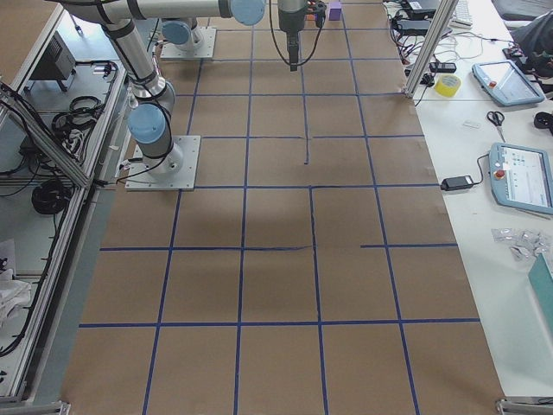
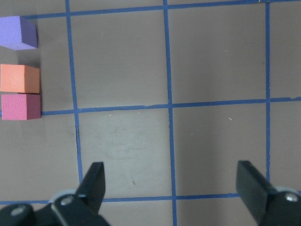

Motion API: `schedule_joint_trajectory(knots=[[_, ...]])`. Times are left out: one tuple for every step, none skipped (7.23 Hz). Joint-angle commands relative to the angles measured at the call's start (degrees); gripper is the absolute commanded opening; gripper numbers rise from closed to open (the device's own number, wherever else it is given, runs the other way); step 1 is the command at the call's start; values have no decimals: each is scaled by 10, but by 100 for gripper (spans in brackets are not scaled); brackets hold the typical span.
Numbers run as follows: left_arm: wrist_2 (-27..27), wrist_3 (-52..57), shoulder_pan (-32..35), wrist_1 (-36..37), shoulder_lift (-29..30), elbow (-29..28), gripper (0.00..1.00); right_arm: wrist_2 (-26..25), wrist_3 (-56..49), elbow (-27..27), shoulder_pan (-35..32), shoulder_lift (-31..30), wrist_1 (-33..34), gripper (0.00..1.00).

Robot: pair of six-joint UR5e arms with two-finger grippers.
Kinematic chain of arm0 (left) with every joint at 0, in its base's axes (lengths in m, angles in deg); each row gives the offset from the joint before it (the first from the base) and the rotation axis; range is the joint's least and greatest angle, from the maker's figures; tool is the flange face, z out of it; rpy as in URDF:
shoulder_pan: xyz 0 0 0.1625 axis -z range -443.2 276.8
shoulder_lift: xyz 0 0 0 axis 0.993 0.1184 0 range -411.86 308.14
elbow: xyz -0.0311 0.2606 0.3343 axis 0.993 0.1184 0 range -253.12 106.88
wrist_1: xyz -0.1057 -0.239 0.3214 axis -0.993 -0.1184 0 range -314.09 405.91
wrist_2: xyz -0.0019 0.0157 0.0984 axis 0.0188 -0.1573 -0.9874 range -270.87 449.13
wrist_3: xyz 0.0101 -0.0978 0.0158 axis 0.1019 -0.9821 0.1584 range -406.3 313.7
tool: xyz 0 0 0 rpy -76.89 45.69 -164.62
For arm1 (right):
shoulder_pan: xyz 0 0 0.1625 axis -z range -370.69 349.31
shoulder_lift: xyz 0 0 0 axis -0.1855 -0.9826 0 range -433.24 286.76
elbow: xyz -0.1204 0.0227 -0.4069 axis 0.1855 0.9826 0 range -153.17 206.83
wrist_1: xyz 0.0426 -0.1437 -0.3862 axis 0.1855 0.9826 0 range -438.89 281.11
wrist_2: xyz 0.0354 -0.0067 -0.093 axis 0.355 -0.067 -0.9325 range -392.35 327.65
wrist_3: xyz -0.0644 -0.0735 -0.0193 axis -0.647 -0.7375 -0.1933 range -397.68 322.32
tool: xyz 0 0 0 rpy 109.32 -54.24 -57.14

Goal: Arrange blocks in a line

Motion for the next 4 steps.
schedule_joint_trajectory(knots=[[0, -2, 1, 4, 6, 4, 100, 0, -2, 1, 1, 0, 2, 100], [0, -2, 1, 8, 7, 4, 100, 0, -2, 1, 1, 0, 2, 100], [1, -2, 1, 8, 6, 4, 100, 0, -1, 1, 1, 0, 2, 100], [1, -2, 1, 8, 6, 4, 100, 0, -1, 1, 1, 0, 2, 100]])
